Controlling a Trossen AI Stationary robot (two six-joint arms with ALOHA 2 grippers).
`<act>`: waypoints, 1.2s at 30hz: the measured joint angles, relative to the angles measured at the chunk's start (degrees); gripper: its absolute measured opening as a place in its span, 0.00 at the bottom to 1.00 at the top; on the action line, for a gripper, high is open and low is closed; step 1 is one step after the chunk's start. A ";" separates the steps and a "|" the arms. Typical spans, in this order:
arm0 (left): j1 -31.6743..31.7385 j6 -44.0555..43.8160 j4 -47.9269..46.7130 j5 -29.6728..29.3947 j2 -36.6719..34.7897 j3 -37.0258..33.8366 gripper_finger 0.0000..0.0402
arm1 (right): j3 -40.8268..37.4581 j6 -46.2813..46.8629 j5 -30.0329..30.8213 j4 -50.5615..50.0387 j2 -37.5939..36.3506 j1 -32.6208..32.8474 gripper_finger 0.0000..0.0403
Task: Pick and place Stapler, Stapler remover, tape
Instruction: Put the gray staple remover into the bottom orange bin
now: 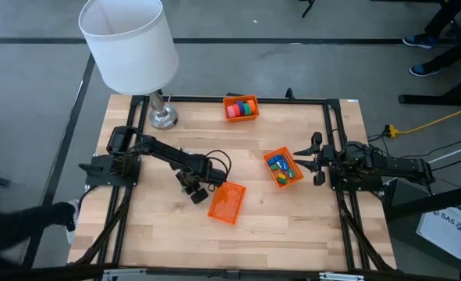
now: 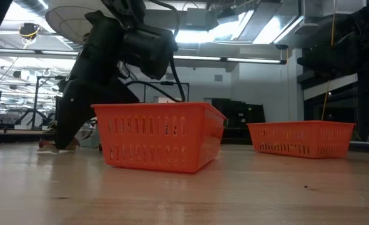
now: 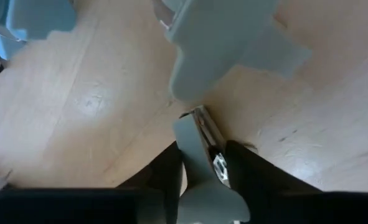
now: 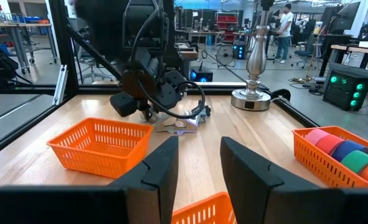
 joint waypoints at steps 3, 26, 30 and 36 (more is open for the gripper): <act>0.04 -0.03 -0.01 -0.09 0.00 0.00 0.22 | 0.00 0.00 0.02 0.00 0.01 -0.01 0.31; -6.24 -1.69 -0.78 -19.07 -4.04 17.27 0.22 | 0.00 0.00 0.02 0.00 0.02 0.00 0.31; -7.76 8.85 9.74 -20.50 -4.04 18.03 0.22 | 0.00 0.00 0.00 0.00 0.02 0.00 0.31; -8.26 17.71 19.63 -19.18 -2.37 18.05 0.22 | 0.00 0.00 0.01 0.00 0.02 -0.01 0.31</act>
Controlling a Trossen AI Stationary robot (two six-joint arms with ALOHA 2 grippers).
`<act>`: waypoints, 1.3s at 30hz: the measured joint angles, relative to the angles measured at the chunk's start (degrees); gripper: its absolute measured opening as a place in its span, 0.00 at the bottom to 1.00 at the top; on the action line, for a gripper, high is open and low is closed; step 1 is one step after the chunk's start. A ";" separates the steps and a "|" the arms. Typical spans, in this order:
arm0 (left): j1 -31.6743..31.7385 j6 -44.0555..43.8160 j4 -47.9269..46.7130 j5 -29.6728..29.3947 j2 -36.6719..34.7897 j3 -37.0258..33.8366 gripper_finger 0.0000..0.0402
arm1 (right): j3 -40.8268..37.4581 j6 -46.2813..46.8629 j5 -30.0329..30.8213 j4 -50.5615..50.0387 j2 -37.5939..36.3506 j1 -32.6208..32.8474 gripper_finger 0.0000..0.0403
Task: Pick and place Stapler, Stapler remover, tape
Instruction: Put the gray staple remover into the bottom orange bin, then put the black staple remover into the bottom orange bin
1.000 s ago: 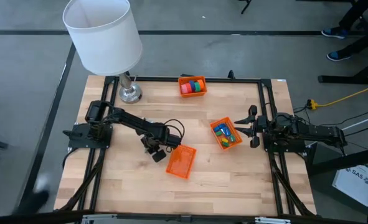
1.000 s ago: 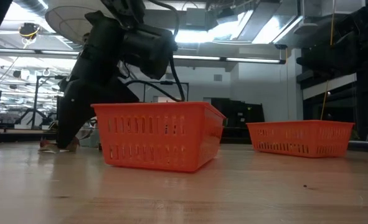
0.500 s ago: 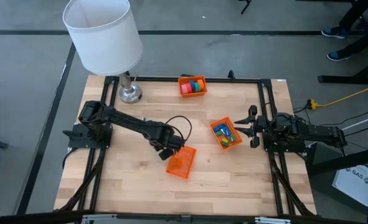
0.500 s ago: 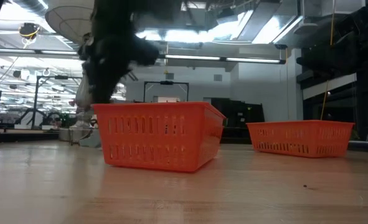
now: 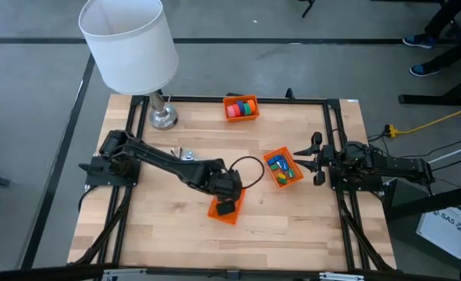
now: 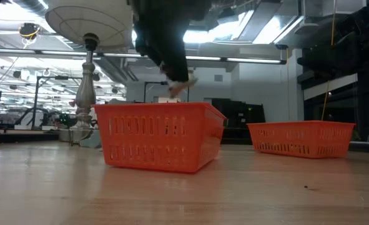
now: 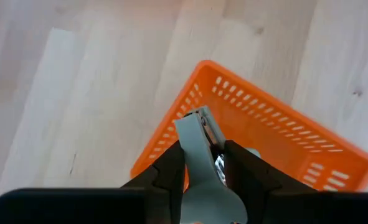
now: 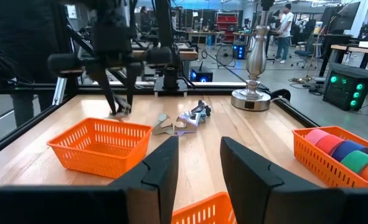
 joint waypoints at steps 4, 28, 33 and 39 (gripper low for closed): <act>0.11 3.64 0.17 2.24 2.32 0.00 0.22 | 0.00 0.00 0.01 -0.02 -0.02 -0.01 0.31; -1.51 2.30 -2.63 -0.13 8.51 -0.04 0.41 | 0.00 0.00 0.01 0.00 -0.02 -0.01 0.31; -1.86 -0.47 -11.43 3.21 8.17 4.21 0.44 | 0.00 0.00 0.01 0.00 -0.02 0.01 0.31; -4.22 -1.29 -28.01 -7.05 4.63 13.60 0.42 | 0.00 0.00 -0.01 0.00 -0.01 0.01 0.31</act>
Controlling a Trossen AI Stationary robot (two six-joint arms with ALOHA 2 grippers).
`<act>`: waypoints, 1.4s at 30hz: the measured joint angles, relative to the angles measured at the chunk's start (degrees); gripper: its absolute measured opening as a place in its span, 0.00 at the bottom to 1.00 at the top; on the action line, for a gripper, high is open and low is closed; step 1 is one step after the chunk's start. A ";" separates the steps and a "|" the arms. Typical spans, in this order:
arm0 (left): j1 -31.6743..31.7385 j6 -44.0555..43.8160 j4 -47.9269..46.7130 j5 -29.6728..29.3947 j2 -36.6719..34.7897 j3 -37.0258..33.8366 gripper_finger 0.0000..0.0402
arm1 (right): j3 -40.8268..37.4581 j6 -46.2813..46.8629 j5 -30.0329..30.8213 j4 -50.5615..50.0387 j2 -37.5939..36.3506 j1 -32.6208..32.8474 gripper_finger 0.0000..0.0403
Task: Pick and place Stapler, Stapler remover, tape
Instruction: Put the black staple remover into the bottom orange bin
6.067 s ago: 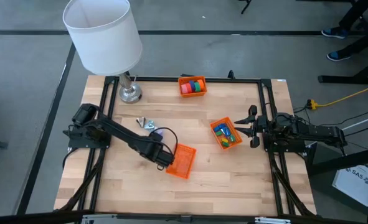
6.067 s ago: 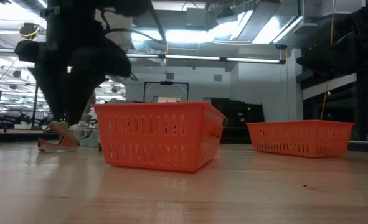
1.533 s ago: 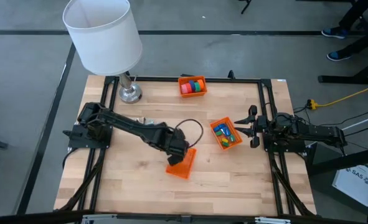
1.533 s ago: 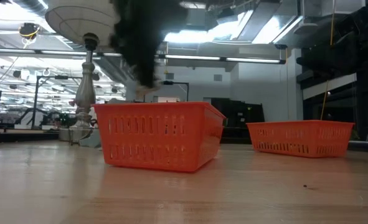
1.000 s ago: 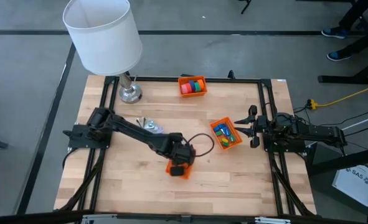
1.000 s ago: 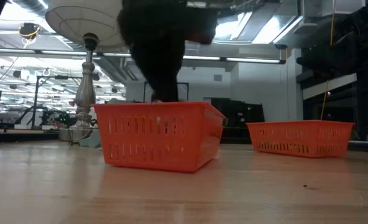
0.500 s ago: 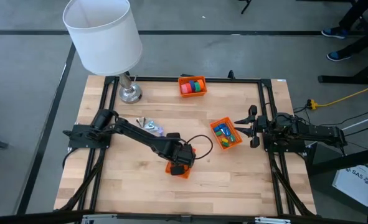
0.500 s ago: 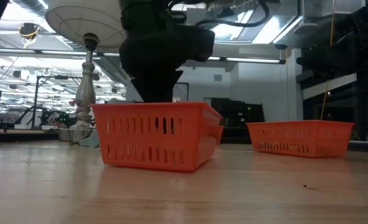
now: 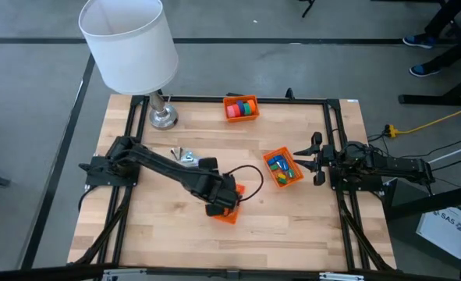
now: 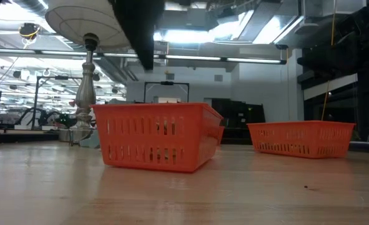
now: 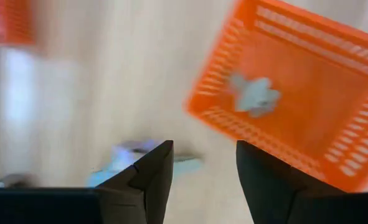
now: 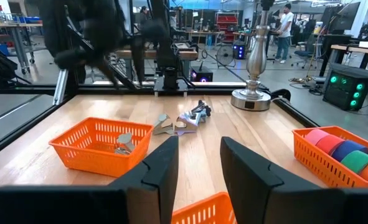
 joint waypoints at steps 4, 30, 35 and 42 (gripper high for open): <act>-1.64 -6.29 -2.89 -8.90 -3.76 0.28 0.42 | 0.00 0.00 0.00 0.00 0.01 -0.02 0.31; 11.84 -52.00 3.15 -7.96 -30.56 -43.06 0.42 | 0.00 0.00 0.02 0.00 0.07 0.00 0.31; 12.21 -62.97 8.18 -6.37 -36.26 -52.89 0.42 | 0.00 0.00 0.02 0.02 0.07 0.00 0.31; 12.77 -65.50 25.16 -6.82 -37.41 -63.06 0.42 | 0.00 0.00 0.02 0.01 0.07 0.00 0.31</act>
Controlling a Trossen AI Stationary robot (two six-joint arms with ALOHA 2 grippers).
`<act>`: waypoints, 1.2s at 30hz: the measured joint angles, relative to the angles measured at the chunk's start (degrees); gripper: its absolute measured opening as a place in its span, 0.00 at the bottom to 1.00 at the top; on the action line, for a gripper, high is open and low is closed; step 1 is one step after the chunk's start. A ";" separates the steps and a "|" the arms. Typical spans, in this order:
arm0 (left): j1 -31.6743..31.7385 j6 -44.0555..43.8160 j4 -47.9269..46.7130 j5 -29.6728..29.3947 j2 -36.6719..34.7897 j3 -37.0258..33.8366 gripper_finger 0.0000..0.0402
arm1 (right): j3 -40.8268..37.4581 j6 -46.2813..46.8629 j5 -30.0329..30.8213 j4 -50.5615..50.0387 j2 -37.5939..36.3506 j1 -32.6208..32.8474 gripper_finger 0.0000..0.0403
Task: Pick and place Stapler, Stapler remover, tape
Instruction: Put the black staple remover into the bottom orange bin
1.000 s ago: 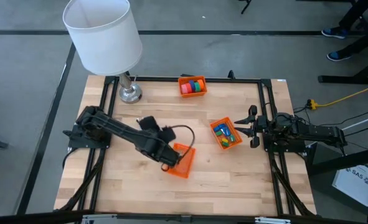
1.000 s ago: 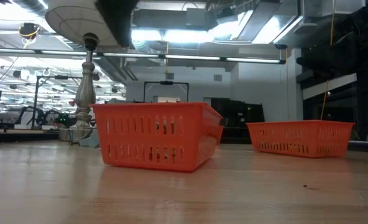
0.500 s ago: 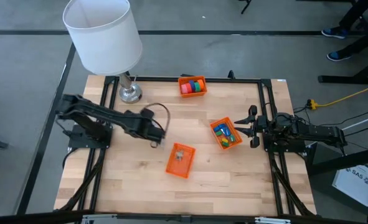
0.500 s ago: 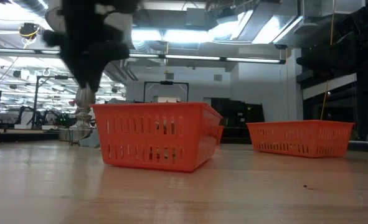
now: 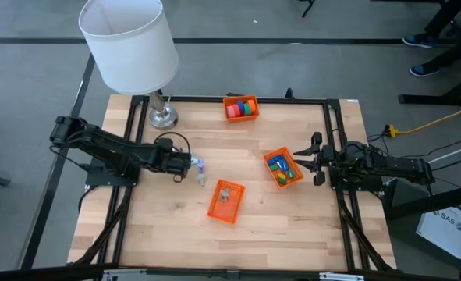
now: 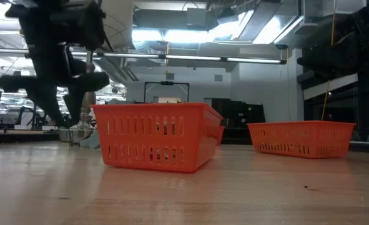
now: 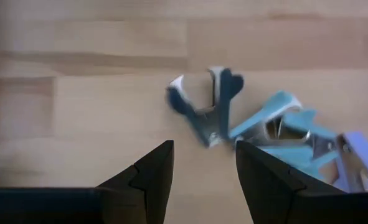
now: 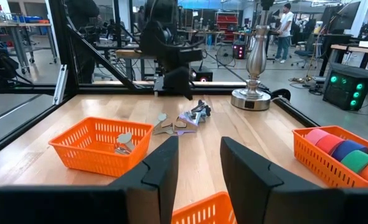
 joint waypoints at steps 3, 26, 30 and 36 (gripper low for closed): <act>0.63 -0.52 3.00 -3.30 0.00 -2.35 0.42 | 0.00 0.00 0.00 -0.01 0.00 0.00 0.31; 7.88 2.98 5.45 -1.82 0.04 -4.17 0.22 | 0.00 0.00 0.00 -0.01 0.00 0.00 0.31; 9.18 4.39 5.53 -1.48 0.04 -4.17 0.20 | 0.00 0.00 0.00 0.02 0.00 0.00 0.31; 10.90 6.54 5.88 0.90 0.04 -4.17 0.20 | 0.00 0.00 0.00 -0.01 0.00 0.00 0.31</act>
